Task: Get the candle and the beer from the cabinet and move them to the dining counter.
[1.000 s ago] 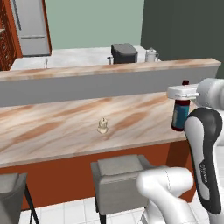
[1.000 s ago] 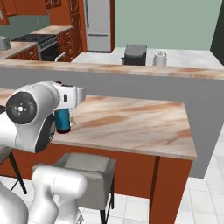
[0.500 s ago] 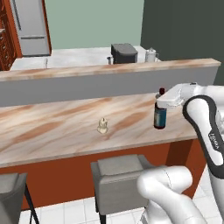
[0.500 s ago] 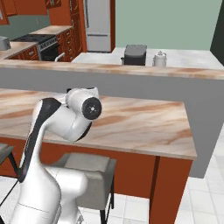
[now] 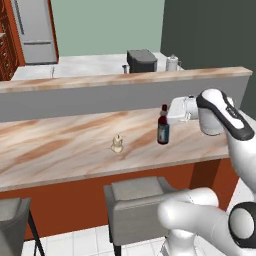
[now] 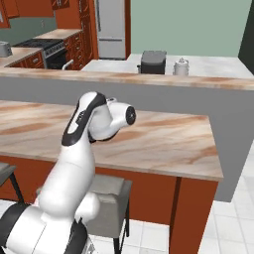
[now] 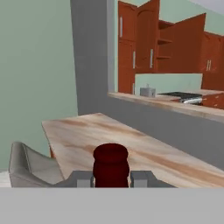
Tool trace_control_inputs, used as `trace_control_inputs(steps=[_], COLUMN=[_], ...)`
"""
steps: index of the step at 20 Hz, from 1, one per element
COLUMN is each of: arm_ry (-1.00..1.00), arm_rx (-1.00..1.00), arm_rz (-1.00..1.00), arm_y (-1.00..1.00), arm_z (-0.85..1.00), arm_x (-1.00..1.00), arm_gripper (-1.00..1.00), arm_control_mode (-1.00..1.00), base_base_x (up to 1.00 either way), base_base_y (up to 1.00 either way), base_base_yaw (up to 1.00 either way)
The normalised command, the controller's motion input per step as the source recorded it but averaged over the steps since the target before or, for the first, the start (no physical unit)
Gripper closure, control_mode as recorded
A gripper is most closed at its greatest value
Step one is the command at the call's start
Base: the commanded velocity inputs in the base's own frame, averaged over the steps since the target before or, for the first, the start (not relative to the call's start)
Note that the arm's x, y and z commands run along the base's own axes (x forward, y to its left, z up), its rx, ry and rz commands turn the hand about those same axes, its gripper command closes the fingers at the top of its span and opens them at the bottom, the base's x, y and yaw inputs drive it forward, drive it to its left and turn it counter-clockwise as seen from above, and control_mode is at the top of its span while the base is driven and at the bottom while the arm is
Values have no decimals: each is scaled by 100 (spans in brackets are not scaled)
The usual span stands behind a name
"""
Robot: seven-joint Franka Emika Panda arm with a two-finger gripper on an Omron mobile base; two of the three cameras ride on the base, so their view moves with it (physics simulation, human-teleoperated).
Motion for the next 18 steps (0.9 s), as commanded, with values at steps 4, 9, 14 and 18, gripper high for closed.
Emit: trace_control_inputs(steps=[4,9,14,18], arm_ry=[13,7,1,0], arm_rx=[7,13,8,-2], arm_rz=[17,11,9,6], arm_y=[-2,-23,-18,0], arm_z=[-4,-11,-35,-50], arm_x=[74,59,36,25], arm_gripper=[100,100,100,100], arm_control_mode=[-100,-100,-100,-100], base_base_x=[0,0,0,0], base_base_y=[0,0,0,0], base_base_yaw=[0,0,0,0])
